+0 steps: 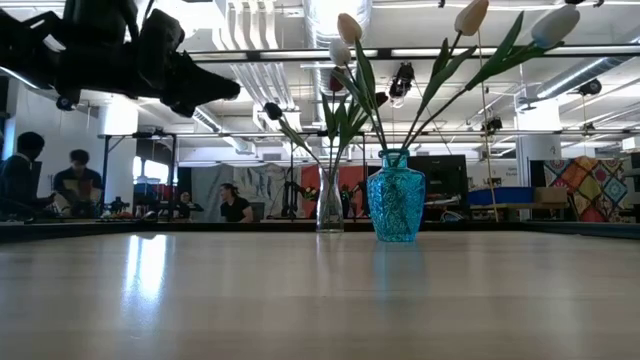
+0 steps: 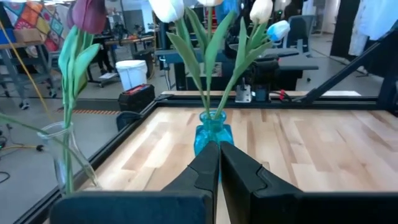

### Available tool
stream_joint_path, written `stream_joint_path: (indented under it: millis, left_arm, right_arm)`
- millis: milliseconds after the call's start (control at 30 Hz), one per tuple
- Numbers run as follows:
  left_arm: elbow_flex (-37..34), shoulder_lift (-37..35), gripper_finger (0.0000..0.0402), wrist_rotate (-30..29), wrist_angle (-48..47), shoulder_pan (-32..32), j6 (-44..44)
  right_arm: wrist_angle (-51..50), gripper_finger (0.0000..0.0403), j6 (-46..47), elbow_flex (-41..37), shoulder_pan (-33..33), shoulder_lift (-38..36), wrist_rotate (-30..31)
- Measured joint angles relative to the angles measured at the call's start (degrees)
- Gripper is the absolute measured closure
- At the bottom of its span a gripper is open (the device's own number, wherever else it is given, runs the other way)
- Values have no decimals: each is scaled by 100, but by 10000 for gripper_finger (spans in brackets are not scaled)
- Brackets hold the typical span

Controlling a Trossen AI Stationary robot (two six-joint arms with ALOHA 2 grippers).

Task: Sort flowers into vase by color
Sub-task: Return to Home Position

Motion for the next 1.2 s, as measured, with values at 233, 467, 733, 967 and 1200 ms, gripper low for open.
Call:
stream_joint_path:
  millis: [233,467,733,967,1200]
  left_arm:
    - [-52,-33,401,36,20,86,153]
    - [-79,-94,401,225,20,308,149]
    - [-152,-132,401,316,19,424,141]
    - [-291,-191,401,318,159,430,105]
    - [-561,-413,401,327,240,429,12]
  right_arm:
    - [169,394,6,-194,-7,137,321]
    - [562,394,-234,-522,-22,-164,447]
    - [591,394,-354,-874,-22,-649,588]
    - [812,394,-575,-1004,-22,-707,588]
    - [748,394,-266,-1096,-22,-703,573]
